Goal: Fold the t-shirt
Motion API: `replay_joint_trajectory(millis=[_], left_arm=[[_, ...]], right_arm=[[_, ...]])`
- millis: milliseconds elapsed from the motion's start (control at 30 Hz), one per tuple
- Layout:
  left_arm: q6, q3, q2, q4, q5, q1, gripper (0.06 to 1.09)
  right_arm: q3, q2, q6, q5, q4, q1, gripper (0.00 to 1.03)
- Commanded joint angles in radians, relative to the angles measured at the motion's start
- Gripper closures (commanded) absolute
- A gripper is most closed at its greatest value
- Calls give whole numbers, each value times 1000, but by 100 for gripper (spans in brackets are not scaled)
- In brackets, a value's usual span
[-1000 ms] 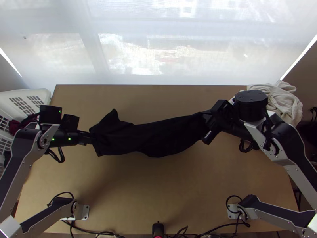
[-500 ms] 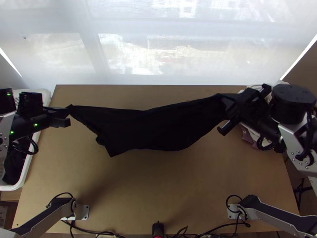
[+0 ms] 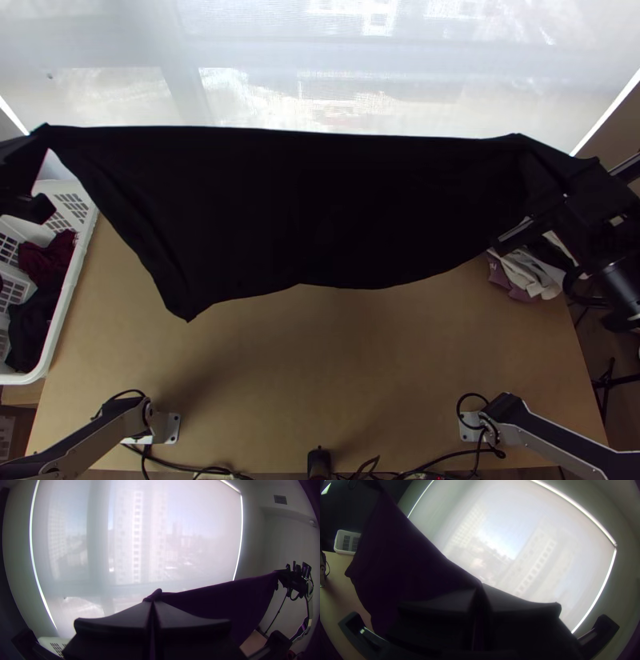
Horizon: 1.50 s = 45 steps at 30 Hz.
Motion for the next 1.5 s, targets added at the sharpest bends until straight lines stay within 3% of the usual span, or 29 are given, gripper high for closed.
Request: replay_joint_trajectory(millis=[0, 333, 433, 633, 867, 1167, 1467], left_arm=[[-8, 153, -11, 64, -2, 41, 105], [-43, 149, -126, 49, 1, 38, 105], [-45, 141, -160, -5, 52, 36, 105], [-20, 127, -209, -146, 116, 36, 105], [-17, 109, -260, -234, 141, 38, 105], [-22, -157, -300, -252, 202, 41, 105], [-54, -646, -252, -82, 237, -7, 105]], right_arm=[[5, -43, -101, 21, 138, 41, 100], [6, -129, -121, 36, 61, 110, 100], [5, -162, -113, 34, -9, 126, 100], [-6, -250, 4, 33, -212, 130, 100], [13, -299, 114, 34, -314, 93, 100], [-122, -279, 241, 8, -287, 92, 100], [-446, -247, 260, -48, -63, 100, 100]])
